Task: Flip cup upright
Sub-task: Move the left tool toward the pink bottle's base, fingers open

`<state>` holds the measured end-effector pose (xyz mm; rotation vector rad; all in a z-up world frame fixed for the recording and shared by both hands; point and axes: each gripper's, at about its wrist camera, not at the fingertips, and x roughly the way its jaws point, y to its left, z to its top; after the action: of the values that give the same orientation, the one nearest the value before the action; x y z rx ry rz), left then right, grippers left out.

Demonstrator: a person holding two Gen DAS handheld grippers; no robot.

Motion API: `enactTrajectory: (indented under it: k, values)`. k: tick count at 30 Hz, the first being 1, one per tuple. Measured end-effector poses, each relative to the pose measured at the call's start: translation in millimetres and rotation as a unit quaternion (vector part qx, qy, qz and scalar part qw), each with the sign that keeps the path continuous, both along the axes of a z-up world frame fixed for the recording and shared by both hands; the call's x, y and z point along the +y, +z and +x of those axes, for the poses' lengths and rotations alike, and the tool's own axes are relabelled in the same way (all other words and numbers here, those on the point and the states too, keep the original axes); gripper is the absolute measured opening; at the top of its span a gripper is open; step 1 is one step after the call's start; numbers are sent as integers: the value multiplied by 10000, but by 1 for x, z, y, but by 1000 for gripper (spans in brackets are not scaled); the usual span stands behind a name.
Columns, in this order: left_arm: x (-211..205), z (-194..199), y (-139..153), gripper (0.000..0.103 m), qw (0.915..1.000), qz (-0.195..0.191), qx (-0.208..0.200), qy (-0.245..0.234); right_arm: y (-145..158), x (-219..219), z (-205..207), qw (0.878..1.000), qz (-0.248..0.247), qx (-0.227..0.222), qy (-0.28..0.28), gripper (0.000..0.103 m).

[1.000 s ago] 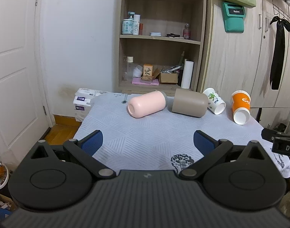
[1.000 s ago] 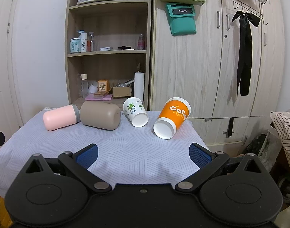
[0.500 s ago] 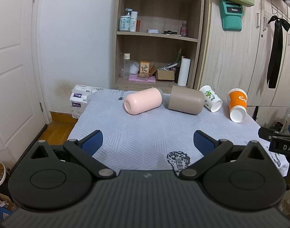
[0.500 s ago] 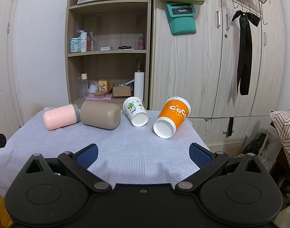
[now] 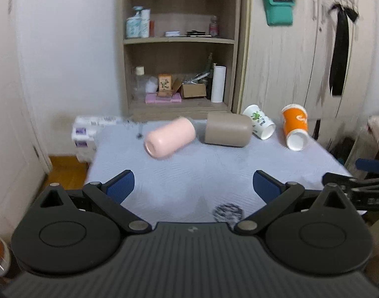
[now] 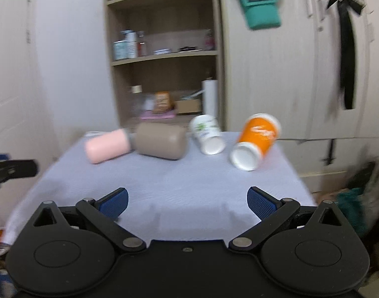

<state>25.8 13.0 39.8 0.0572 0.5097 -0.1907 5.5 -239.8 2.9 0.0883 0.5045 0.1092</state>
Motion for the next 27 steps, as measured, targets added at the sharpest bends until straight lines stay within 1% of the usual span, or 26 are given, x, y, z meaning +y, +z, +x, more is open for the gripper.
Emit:
enactTrajectory:
  k: [2,4,7,9,12,14,17,20,22,25,27]
  values:
    - [2,12,10,103,9996,223,37,-197,1,1,6,9997,165,57,161,103]
    - [3,24,17,103,9980,330,194,-513,1,4,16,9990,286,134,307,103]
    - [1,51,22,103,9930,516,503,-931,-2,12,33,9985,283,199,419,103]
    - [0,66,22,103,9905,657,609,-1040,-3,20,43,9983,243,209,488,103]
    - [-4,87,18,102,9871,863,654,-1178,-5,28,58,9971,314,253,642,103]
    - [-3,102,14,101,9841,872,679,-1391,-8,33,69,9957,389,303,778,103]
    - [-3,128,5,100,9779,1017,860,-1609,-17,45,81,9932,455,409,993,103]
    - [4,157,1,100,9753,969,1019,-1701,-26,59,95,9904,479,508,1193,103]
    - [9,176,-2,100,9747,1067,944,-1721,-31,69,106,9884,487,560,1325,103]
    - [15,197,-11,100,9661,1339,985,-1977,-33,83,114,9868,413,562,1462,103]
    - [19,212,-17,100,9633,1342,1079,-2058,-33,90,116,9861,347,543,1529,103]
